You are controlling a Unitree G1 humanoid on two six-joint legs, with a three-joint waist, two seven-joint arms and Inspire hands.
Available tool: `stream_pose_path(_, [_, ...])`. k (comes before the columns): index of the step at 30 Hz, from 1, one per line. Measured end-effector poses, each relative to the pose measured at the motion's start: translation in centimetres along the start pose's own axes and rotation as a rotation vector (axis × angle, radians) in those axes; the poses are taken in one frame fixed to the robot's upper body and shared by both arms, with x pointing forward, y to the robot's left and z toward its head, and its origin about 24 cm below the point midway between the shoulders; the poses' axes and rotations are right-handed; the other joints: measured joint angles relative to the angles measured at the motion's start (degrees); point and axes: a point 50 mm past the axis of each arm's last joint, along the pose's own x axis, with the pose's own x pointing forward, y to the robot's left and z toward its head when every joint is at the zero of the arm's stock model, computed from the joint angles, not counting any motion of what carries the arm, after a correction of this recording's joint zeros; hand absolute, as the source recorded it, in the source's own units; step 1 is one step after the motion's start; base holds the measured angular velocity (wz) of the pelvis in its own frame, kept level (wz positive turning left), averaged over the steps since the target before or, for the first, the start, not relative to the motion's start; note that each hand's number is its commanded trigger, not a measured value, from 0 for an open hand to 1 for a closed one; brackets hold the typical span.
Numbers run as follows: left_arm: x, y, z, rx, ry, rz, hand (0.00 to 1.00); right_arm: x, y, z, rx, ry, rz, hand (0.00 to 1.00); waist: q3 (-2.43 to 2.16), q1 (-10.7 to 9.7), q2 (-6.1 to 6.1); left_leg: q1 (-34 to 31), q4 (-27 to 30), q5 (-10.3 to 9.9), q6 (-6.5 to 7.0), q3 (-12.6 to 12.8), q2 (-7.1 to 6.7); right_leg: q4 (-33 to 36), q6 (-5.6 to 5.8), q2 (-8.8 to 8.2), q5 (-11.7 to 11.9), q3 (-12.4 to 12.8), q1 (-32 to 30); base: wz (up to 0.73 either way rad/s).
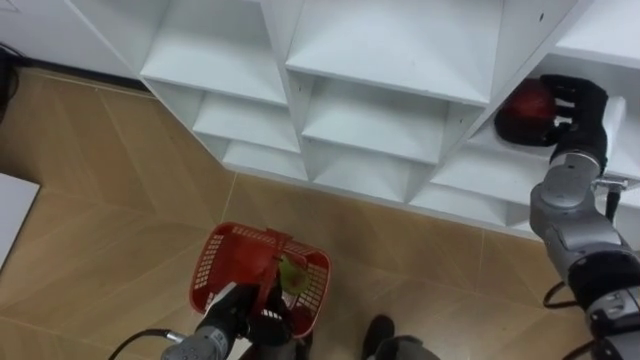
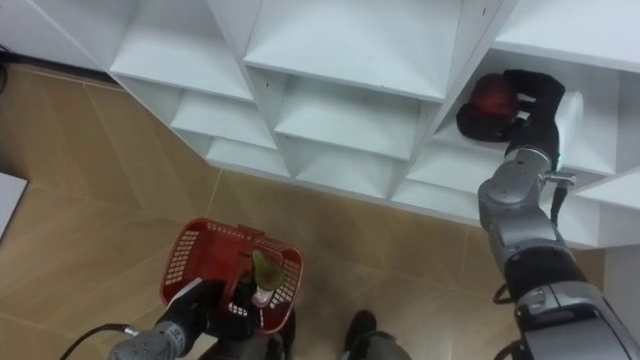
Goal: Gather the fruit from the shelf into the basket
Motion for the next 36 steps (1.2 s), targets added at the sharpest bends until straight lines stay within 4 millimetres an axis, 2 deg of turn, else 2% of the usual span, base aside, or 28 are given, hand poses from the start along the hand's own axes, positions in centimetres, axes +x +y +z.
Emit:
stream_pose_path(7, [0.0,0.1,-0.1,-0.002,0.003,-0.001,1.00,0.0,0.2,0.0,0.001,0.000,0.046,1.00,0.00,-0.37,0.00,0.74,0.00,0.00,0.00,-0.40,-0.02,-0.29,0.05,-0.03,-0.07,-0.43,1.07,0.02])
stream_pose_path(10, [0.0,0.1,-0.2,-0.002,0.010,-0.004,1.00,-0.1,0.4,-0.1,-0.002,0.002,0.080,1.00,-0.01,-0.56,0.02,2.41,-0.27,-0.01,0.00,-0.40,0.03,-0.84,0.12,0.02,-0.13,-0.57,2.84,0.00])
stream_pose_path(13, [0.0,0.2,-0.3,-0.002,0.015,-0.004,1.00,-0.3,0.4,-0.4,-0.002,0.006,0.105,1.00,-0.05,-1.15,0.11,4.47,-1.03,-0.02,-0.02,-1.09,0.21,-2.35,0.17,0.21,-0.09,-1.78,5.76,0.10])
stream_pose_path(19, [-0.1,0.4,-0.5,-0.012,0.019,-0.004,1.00,-1.4,0.4,-2.0,-0.005,0.027,0.152,1.00,-0.31,-1.53,0.54,8.69,-3.26,-0.10,-0.09,-1.61,1.29,-8.09,0.83,2.28,1.80,-2.59,11.73,0.00])
stream_pose_path(21, [-0.2,0.3,-0.8,-0.016,0.027,-0.008,1.00,-2.3,0.4,-3.0,-0.003,0.032,0.178,1.00,-0.74,-2.03,1.15,10.21,-4.24,-0.15,-0.05,-1.68,1.43,-10.01,1.09,2.71,2.34,-2.92,13.66,-0.02])
stream_pose_path(24, [-0.6,0.0,-2.0,-0.032,0.055,-0.014,1.00,-4.9,0.2,-6.2,-0.007,0.096,0.274,1.00,-1.99,-2.81,2.28,15.38,-7.31,-0.14,-0.04,-1.52,1.25,-12.62,1.69,3.28,2.65,-2.18,18.46,-0.11])
stream_pose_path(26, [-0.7,0.1,-2.0,-0.035,0.056,-0.011,1.00,-6.4,0.5,-7.8,-0.014,0.138,0.328,1.00,-2.20,-3.26,2.43,17.58,-8.40,-0.13,-0.04,-1.02,1.15,-13.08,1.88,3.23,2.51,-1.81,20.14,-0.15])
stream_pose_path(29, [-0.7,0.2,-2.0,-0.048,0.052,-0.002,1.00,-8.8,1.2,-9.5,-0.015,0.181,0.415,1.00,-2.33,-4.25,2.02,20.26,-9.10,-0.13,-0.04,0.12,1.13,-13.56,2.02,3.33,2.37,-0.47,22.10,-0.24])
stream_pose_path(30, [-0.7,0.2,-2.1,-0.052,0.052,0.000,1.00,-9.7,1.2,-10.2,-0.020,0.201,0.441,1.00,-2.52,-4.91,1.90,21.64,-9.84,-0.13,-0.04,0.11,1.11,-14.39,2.14,3.51,2.42,-0.21,23.37,-0.22])
stream_pose_path(34, [-0.8,0.8,-2.0,-0.079,0.047,0.021,1.00,-12.1,1.2,-11.1,0.019,0.229,0.501,1.00,-2.79,-6.24,1.10,24.86,-10.62,-0.14,-0.04,0.07,1.11,-16.07,2.50,4.03,2.62,1.06,26.40,-0.15])
stream_pose_path(36, [-0.8,0.6,-2.0,-0.105,0.040,0.014,1.00,-13.1,1.4,-11.5,0.042,0.246,0.530,1.00,-3.03,-7.24,1.11,26.87,-11.27,-0.17,-0.07,0.23,1.19,-17.40,2.75,4.39,3.04,1.39,28.55,-0.13])
